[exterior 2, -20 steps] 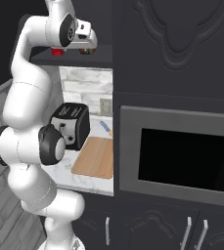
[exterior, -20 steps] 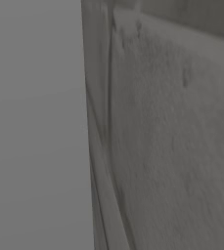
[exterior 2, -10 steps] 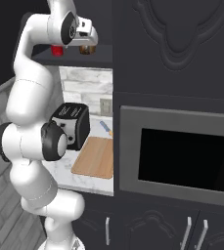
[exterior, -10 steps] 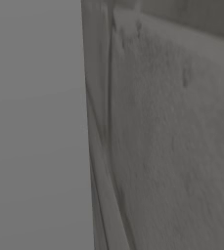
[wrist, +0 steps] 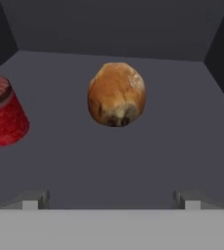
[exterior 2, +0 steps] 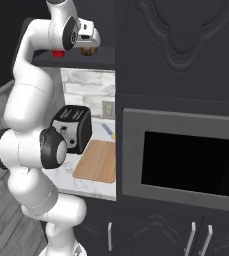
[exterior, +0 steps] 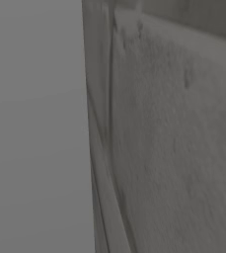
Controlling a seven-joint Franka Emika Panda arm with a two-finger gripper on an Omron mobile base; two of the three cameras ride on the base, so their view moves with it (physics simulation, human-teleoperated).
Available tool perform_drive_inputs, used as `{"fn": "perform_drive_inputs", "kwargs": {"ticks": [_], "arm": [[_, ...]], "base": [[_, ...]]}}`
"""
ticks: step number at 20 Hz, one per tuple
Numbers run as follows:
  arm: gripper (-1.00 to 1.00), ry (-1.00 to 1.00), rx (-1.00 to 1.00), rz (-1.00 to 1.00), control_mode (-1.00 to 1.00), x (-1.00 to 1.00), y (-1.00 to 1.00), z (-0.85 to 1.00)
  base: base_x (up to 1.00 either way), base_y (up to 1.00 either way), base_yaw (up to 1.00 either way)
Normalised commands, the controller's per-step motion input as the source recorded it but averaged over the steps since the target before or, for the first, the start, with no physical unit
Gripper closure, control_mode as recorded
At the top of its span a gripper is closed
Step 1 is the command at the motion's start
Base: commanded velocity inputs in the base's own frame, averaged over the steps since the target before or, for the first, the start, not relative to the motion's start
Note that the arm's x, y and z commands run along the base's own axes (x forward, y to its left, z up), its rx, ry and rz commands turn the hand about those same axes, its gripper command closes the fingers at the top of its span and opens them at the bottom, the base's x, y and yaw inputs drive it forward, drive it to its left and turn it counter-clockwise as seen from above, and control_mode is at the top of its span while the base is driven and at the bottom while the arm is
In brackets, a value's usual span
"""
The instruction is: Pick the bread, place it on the cutting board, pick the jam, place it on the counter, and close the cabinet.
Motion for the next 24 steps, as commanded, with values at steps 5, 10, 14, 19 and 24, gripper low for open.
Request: {"fn": "perform_drive_inputs", "kwargs": {"ticks": [5,10,14,19,24], "arm": [[-1.00,-0.08,0.00,0.00,-1.00,0.26,0.00,-0.20],[-1.00,-0.05,0.00,0.00,-1.00,0.28,0.00,-0.09],[-1.00,0.00,0.00,0.00,-1.00,0.31,0.00,0.00],[-1.00,0.00,0.00,0.00,-1.00,0.26,0.00,0.00],[-1.00,0.00,0.00,0.00,-1.00,0.22,0.00,0.01]], "base": [[0.00,0.00,0.00],[0.00,0.00,0.00],[0.00,0.00,0.00],[0.00,0.00,0.00],[0.00,0.00,0.00]]}}
